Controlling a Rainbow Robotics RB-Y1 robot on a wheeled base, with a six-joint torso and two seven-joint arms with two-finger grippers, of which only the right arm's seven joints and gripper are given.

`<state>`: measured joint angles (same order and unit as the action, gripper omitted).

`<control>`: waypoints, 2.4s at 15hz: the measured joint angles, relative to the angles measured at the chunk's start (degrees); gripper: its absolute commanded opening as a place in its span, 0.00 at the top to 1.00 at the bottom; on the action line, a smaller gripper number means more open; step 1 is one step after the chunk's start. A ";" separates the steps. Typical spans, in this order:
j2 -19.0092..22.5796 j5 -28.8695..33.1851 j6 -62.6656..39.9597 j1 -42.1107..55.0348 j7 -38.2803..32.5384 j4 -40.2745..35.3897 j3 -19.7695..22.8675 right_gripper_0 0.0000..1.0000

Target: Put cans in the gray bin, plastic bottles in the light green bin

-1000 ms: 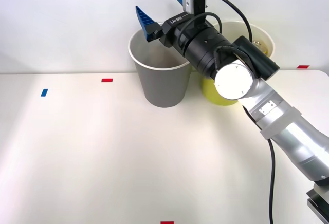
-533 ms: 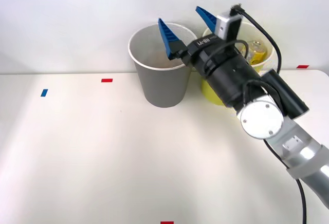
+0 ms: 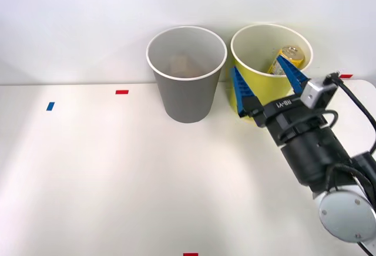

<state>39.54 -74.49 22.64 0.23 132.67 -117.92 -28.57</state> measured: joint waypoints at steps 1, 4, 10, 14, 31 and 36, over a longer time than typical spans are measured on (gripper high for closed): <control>0.73 0.67 1.05 1.26 -0.02 -0.15 0.00 0.00; 0.80 1.85 3.44 4.59 0.05 -0.21 0.00 0.00; -1.82 5.80 5.31 8.60 -0.03 -0.22 0.54 0.00; -8.00 11.66 3.62 12.12 -0.11 -0.21 2.68 0.00; -20.30 60.98 -5.83 27.70 -35.14 -0.55 14.59 0.00; -24.69 71.50 -1.05 34.01 -46.15 0.70 16.18 0.00</control>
<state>14.85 -3.00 21.59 34.24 86.52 -117.22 -12.39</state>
